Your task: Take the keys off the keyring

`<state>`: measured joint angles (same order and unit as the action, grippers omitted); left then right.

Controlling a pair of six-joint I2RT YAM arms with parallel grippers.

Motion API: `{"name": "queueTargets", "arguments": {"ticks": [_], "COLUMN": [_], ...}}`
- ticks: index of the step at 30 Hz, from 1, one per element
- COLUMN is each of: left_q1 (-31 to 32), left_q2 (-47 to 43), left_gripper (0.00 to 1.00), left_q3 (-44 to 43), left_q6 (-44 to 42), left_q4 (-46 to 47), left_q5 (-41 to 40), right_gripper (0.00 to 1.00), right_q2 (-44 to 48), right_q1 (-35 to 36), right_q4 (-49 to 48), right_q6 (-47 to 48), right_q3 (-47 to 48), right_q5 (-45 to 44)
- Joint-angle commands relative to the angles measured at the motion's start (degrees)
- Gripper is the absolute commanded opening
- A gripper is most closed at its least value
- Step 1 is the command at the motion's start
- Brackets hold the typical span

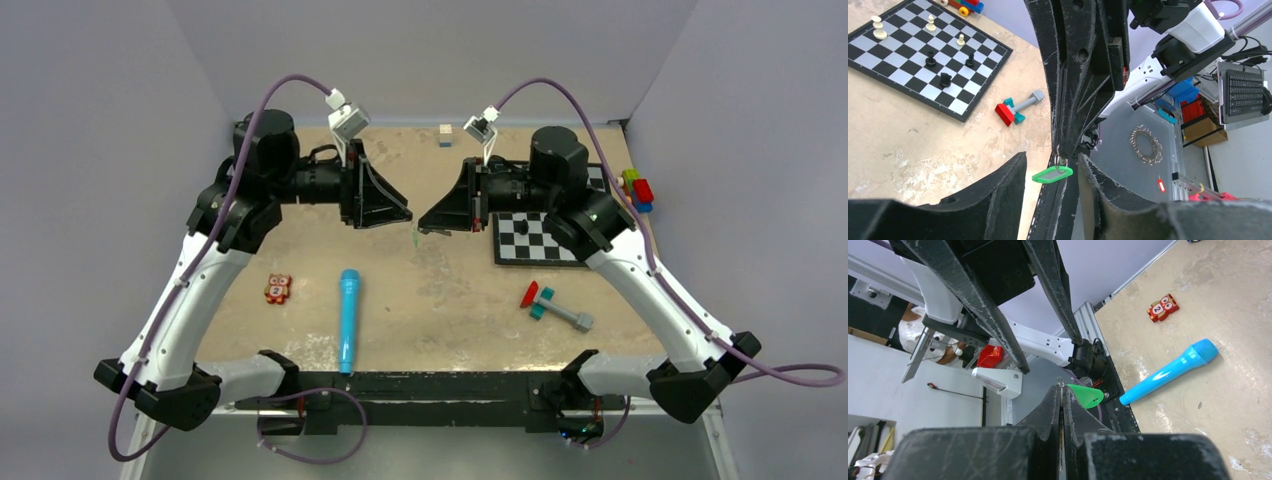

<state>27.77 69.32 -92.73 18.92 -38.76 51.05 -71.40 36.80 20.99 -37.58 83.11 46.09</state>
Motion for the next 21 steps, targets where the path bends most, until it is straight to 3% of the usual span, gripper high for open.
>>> {"name": "queueTargets", "arguments": {"ticks": [1,15,19,21], "left_q1": [-0.1,0.5,0.9,1.0], "left_q2": [0.3,1.8,1.2,0.9], "left_gripper": [0.44,0.27,0.2,0.11], "left_q3": [0.7,1.5,2.2,2.5], "left_q6": [1.7,2.9,3.2,3.6], "left_q4": [2.4,2.1,3.1,3.7], "left_q5": [2.8,9.7,9.4,9.0], "right_gripper": [0.0,0.0,0.0,0.0], "right_q2": [1.6,2.5,2.4,2.6], "right_q1": [0.2,0.2,0.2,0.2], "right_q4": [-3.4,-5.5,-5.6,-5.9], "right_q6": [-0.5,-1.3,-1.6,-1.6], "right_q3": [0.2,0.5,0.5,0.3], "right_q5": [1.2,1.4,2.0,2.1]}}
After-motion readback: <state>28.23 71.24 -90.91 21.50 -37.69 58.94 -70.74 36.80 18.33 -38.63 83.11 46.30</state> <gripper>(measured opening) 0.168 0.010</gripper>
